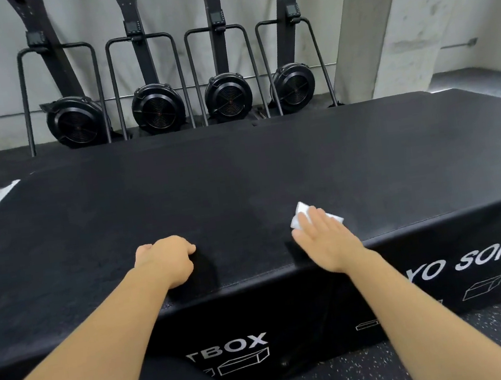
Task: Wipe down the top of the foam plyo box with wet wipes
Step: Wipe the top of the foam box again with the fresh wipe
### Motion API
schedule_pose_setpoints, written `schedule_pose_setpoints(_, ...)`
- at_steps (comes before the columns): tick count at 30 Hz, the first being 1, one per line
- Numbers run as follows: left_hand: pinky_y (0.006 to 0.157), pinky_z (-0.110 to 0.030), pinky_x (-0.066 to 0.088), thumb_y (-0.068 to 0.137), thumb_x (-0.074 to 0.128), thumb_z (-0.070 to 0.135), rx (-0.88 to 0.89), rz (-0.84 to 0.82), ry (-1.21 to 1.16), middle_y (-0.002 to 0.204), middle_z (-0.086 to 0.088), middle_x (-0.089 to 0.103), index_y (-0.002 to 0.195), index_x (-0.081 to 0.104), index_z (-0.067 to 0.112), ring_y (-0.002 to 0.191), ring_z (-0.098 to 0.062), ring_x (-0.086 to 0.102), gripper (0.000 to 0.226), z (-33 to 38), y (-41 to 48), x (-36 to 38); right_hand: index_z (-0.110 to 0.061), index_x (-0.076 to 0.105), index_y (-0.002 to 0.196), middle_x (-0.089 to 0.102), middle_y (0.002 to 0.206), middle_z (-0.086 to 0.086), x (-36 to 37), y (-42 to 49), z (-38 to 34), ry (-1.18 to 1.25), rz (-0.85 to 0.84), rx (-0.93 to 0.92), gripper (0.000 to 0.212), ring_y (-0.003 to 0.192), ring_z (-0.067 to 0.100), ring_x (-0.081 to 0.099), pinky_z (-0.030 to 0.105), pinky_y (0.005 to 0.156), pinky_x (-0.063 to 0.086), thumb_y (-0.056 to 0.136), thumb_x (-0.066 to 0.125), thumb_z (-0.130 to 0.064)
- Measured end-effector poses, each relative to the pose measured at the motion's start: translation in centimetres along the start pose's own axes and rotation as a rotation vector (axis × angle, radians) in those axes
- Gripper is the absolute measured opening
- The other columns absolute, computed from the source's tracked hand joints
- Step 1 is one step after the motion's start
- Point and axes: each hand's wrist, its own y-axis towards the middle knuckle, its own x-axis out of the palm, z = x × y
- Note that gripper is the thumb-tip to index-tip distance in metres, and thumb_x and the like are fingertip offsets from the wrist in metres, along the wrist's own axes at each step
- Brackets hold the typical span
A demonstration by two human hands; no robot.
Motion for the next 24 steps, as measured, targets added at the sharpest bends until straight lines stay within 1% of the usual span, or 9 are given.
schedule_pose_setpoints(3,0.116,-0.032,0.017,0.099,0.034,0.012,0.007,-0.009,-0.026,0.151,0.015,0.036,0.146,0.038,0.038,0.139,-0.012,0.034,0.054,-0.3,-0.1,0.1,-0.013,0.036,0.135,0.028,0.145,0.018,-0.2,0.8,0.5,0.007,-0.036,0.106,0.036,0.123,0.033,0.028,0.039,0.103,0.026,0.1,0.027,-0.012)
schedule_pose_setpoints(5,0.115,-0.032,0.017,0.098,0.034,0.011,0.006,-0.013,-0.054,0.151,0.014,0.037,0.146,0.037,0.038,0.14,-0.012,0.034,0.055,-0.5,0.0,0.3,-0.011,0.02,0.153,0.011,0.16,0.021,-0.4,1.4,-1.0,0.048,-0.134,0.189,0.052,0.144,0.039,0.013,0.044,0.118,0.011,0.106,0.023,-0.033)
schedule_pose_setpoints(7,0.115,-0.031,0.017,0.098,0.035,0.011,0.005,-0.014,-0.082,0.151,0.014,0.038,0.145,0.038,0.039,0.14,-0.013,0.034,0.055,-0.7,0.0,0.3,-0.009,0.011,0.157,0.003,0.164,0.018,-0.1,1.9,-3.1,0.148,-0.158,0.221,0.066,0.15,0.033,0.003,0.044,0.122,0.003,0.105,0.02,-0.048)
schedule_pose_setpoints(10,0.115,-0.031,0.018,0.097,0.035,0.01,0.02,-0.013,-0.089,0.151,0.015,0.037,0.145,0.038,0.038,0.14,-0.013,0.034,0.056,-0.8,0.0,0.3,-0.005,0.027,0.147,0.025,0.15,0.016,0.6,2.4,-7.3,0.111,-0.085,0.126,0.062,0.139,0.032,0.02,0.044,0.118,0.017,0.102,0.02,-0.047)
schedule_pose_setpoints(13,0.111,-0.03,0.024,0.096,0.036,0.011,0.037,0.004,-0.066,0.151,0.015,0.037,0.144,0.04,0.039,0.137,-0.014,0.038,0.056,-0.7,-0.1,0.0,-0.005,0.024,0.148,0.021,0.153,0.013,1.3,2.7,-12.0,0.124,-0.115,0.016,0.063,0.141,0.028,0.016,0.043,0.118,0.015,0.103,0.017,-0.048)
schedule_pose_setpoints(15,0.103,-0.028,0.031,0.095,0.038,0.012,0.044,0.01,-0.067,0.144,0.015,0.046,0.135,0.052,0.039,0.127,-0.013,0.047,0.051,-0.7,-0.3,0.0,-0.006,0.017,0.153,0.012,0.159,0.014,1.6,2.8,-14.8,0.139,-0.172,-0.07,0.063,0.147,0.028,0.007,0.042,0.121,0.009,0.104,0.013,-0.046)
schedule_pose_setpoints(18,0.085,-0.025,0.034,0.091,0.039,0.011,0.034,0.015,-0.112,0.125,0.012,0.061,0.101,0.067,0.035,0.104,-0.013,0.055,0.038,-0.9,-0.4,0.1,-0.009,0.013,0.156,0.0,0.164,0.012,1.1,3.0,-16.6,0.198,-0.243,-0.169,0.059,0.151,0.024,-0.005,0.039,0.122,0.0,0.107,0.008,-0.04)
schedule_pose_setpoints(22,0.111,-0.031,0.029,0.094,0.037,0.01,0.051,-0.016,-0.114,0.15,0.019,0.036,0.141,0.045,0.039,0.137,-0.012,0.037,0.055,-1.3,-0.5,0.3,-0.014,0.012,0.157,-0.007,0.165,0.015,0.4,4.0,-15.1,0.085,-0.272,-0.267,0.052,0.152,0.029,-0.011,0.041,0.123,0.0,0.107,0.012,-0.028)
schedule_pose_setpoints(24,0.117,-0.034,0.021,0.096,0.037,0.009,0.053,-0.038,-0.114,0.156,0.019,0.026,0.146,0.037,0.039,0.144,-0.011,0.026,0.058,-1.4,-0.4,0.3,-0.014,0.016,0.154,0.002,0.161,0.017,0.3,4.4,-13.5,-0.02,-0.223,-0.286,0.049,0.15,0.036,-0.002,0.043,0.122,0.007,0.106,0.019,-0.022)
